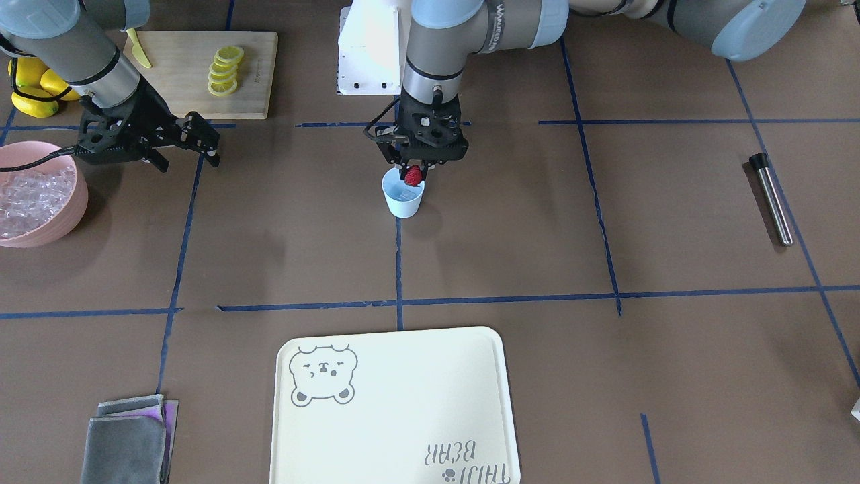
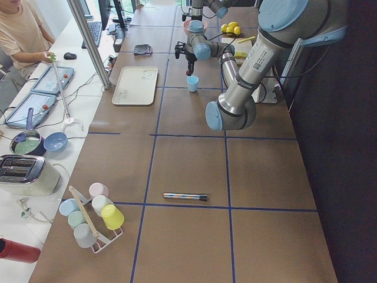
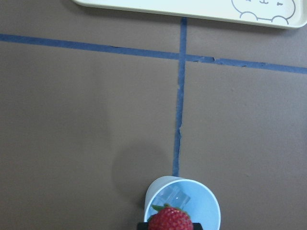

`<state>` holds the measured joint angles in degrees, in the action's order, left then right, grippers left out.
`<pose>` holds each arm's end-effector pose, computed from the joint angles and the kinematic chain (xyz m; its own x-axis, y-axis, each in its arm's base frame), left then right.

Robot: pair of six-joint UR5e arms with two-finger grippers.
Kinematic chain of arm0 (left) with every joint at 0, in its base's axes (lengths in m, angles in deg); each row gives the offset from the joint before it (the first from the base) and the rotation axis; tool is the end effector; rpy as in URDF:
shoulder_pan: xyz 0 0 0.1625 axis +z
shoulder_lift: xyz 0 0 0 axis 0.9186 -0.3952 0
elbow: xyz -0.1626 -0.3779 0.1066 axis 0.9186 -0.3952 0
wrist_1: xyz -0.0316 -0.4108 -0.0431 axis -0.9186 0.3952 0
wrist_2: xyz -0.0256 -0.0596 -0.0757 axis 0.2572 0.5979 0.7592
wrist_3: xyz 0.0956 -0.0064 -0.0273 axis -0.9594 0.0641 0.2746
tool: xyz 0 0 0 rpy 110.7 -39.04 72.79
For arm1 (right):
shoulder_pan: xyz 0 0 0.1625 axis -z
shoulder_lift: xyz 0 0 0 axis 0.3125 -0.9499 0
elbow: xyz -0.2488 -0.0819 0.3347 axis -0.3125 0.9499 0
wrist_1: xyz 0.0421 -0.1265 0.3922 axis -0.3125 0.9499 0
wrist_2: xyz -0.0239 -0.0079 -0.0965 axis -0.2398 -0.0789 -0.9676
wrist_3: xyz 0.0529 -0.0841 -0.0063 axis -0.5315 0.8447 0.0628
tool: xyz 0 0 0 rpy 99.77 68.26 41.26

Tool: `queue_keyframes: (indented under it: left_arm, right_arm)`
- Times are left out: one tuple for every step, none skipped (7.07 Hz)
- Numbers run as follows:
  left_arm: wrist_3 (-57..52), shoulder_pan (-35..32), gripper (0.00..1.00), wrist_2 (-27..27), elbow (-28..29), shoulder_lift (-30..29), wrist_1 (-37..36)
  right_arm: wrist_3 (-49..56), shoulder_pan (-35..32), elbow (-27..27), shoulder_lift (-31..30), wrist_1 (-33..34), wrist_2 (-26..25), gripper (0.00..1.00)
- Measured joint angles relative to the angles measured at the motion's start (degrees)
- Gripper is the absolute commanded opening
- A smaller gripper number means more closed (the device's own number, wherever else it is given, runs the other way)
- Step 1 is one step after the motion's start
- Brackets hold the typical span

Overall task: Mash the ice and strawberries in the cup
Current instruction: 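Carry the strawberry with the left gripper over the cup while the right arm retreats, then lower the red strawberry into the light-blue cup and open the left gripper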

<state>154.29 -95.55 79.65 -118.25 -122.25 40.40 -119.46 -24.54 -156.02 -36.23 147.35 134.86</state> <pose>0.5406 -0.4211 0.1175 0.6014 -0.0547 -0.7971 0.1479 0.9880 0.0439 -0.2996 -0.3899 0.3765 0.5776 0.0395 0.8154 -0.0732 0.9973 0.0035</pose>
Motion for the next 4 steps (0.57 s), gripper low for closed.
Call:
queue_keyframes:
  left_arm:
    - [-0.09, 0.08, 0.07, -0.28, 1.23, -0.52, -0.08]
    - [-0.08, 0.36, 0.09, -0.34, 1.68, -0.42, -0.12]
    - [-0.01, 1.4, 0.19, -0.77, 1.81, -0.28, -0.11]
    - [0.11, 2.82, 0.54, -1.72, 1.84, -0.19, -0.03]
  right_arm:
    - [0.15, -0.03, -0.02, -0.38, -0.29, -0.02, 1.0]
    - [0.2, -0.04, -0.04, -0.52, -0.39, -0.03, 1.0]
    - [0.22, -0.07, -0.03, -0.55, -0.43, -0.03, 1.0]
    - [0.22, -0.09, 0.01, -0.56, -0.44, -0.03, 1.0]
